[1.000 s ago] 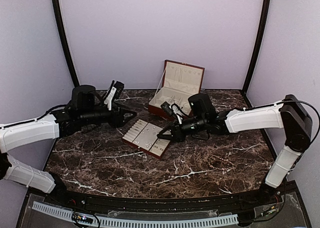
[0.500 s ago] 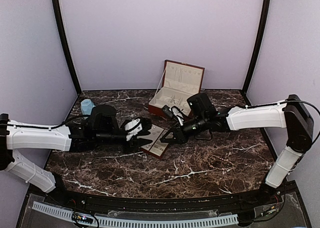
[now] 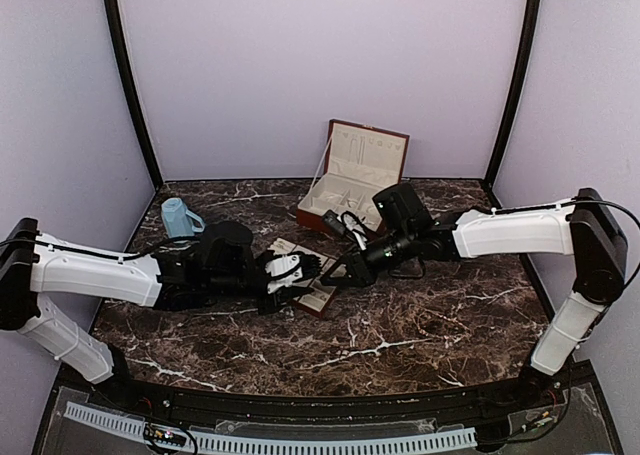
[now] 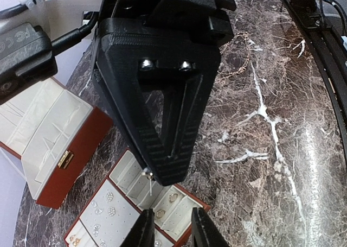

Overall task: Organize the mixed jewelry
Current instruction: Pass from the right arm to the left

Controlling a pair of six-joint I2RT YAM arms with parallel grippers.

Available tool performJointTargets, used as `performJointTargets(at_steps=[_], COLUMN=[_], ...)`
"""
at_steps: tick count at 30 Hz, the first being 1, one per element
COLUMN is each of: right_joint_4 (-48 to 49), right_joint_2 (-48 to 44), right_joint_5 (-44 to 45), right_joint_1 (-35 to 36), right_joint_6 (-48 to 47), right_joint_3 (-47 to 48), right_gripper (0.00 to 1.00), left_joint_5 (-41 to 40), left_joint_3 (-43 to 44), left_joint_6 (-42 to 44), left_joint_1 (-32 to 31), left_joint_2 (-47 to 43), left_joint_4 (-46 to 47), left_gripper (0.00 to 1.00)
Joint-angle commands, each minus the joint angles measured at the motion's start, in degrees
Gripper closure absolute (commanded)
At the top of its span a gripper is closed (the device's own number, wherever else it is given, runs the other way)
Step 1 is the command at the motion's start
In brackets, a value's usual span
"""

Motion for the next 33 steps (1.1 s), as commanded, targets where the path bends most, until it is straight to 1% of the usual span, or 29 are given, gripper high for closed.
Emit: performJointTargets(at_steps=[1, 10, 14, 20, 25, 30, 33], right_joint_4=[-0.03, -1.60, -2.45, -2.76, -2.76, -2.84, -1.98], right_joint_2=[0.03, 0.88, 1.41, 1.73, 1.82, 1.80, 1.13], right_joint_5=[-1.65, -2.40, -2.68, -2.64, -2.58, -2.25, -0.86], right_joint_1=[0.51, 1.27, 1.47, 1.67, 1.77, 1.76, 1.76], right_joint_6=[-1.17, -1.96, -2.39, -2.55, -2.61, -2.67, -2.32], right_joint_3=[2.48, 3.28, 3.76, 4.01, 4.14, 4.12, 3.63], right_gripper=[0.90, 0.90, 0.90, 0.90, 0.90, 0.90, 0.90], left_joint_5=[-2.93, -7.20, -10.76, -10.25, -9.48, -9.15, -8.93], left_joint_3=[1.44, 1.12, 0.98, 0.78, 0.63, 0.76, 0.32], left_joint_6=[1.66, 2.86, 2.87, 3.51, 3.73, 3.85, 4.28], left_joint_1=[-0.71, -2.28, -2.46, -2.91, -3.28, -3.50, -3.77], left_joint_2=[0.34, 1.36, 1.68, 1.67, 1.91, 2.04, 1.72], left_joint_4=[2.52, 5.43, 6.92, 7.01, 6.65, 6.51, 6.63], left_gripper=[0.74, 0.78, 0.79, 0.80, 0.87, 0.99, 1.00])
